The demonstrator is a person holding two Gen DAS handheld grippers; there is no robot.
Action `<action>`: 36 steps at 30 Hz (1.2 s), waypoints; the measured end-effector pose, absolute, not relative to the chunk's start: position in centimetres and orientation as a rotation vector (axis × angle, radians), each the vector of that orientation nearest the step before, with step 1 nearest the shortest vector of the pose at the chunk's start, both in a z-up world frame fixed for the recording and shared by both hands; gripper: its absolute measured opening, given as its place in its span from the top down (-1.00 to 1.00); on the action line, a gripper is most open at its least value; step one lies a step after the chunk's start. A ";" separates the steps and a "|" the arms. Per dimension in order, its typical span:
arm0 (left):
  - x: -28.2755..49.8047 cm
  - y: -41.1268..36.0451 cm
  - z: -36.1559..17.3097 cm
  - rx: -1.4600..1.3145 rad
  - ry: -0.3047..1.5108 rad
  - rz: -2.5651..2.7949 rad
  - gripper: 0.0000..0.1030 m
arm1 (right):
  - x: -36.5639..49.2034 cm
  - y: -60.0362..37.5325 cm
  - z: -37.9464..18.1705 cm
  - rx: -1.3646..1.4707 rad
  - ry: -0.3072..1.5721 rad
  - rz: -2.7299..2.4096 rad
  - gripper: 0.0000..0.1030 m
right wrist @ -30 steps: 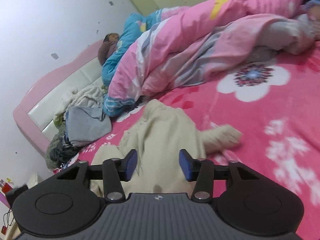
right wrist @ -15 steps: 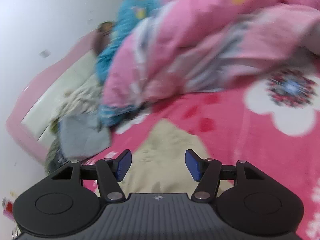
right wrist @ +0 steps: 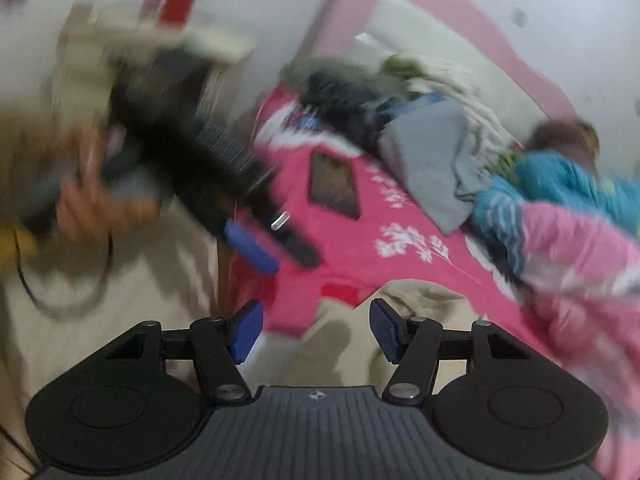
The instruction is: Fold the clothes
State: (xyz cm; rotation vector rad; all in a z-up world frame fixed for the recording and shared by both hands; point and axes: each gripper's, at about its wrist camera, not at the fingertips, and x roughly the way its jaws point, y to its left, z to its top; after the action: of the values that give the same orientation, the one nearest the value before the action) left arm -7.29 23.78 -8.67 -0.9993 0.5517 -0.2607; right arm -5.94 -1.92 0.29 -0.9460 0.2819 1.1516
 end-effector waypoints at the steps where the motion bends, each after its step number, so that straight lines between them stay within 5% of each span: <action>1: -7.2 23.7 -8.7 -1.015 0.554 -0.262 -0.35 | -6.1 -1.5 -0.6 -0.997 0.287 1.111 -0.19; 4: -7.1 23.5 -8.9 -1.038 0.561 -0.278 -0.38 | -5.5 -1.1 -2.6 -1.077 0.319 0.981 0.23; 6: -7.0 23.2 -8.8 -1.044 0.563 -0.295 -0.40 | -4.5 -1.7 -2.4 -1.012 0.369 0.916 0.96; 18: -4.3 20.4 -9.5 -1.268 0.519 -0.443 -0.77 | 3.0 -9.6 3.1 -0.144 0.599 0.789 0.96; 36: -0.6 16.6 -10.6 -1.443 0.536 -0.402 -0.74 | 0.5 -11.3 5.0 -0.055 0.573 0.826 0.96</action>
State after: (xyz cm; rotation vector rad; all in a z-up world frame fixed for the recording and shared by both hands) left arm -0.55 16.62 -10.60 -1.4435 0.5364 -0.4022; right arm 0.51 -11.27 4.95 -0.0553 0.5730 0.8263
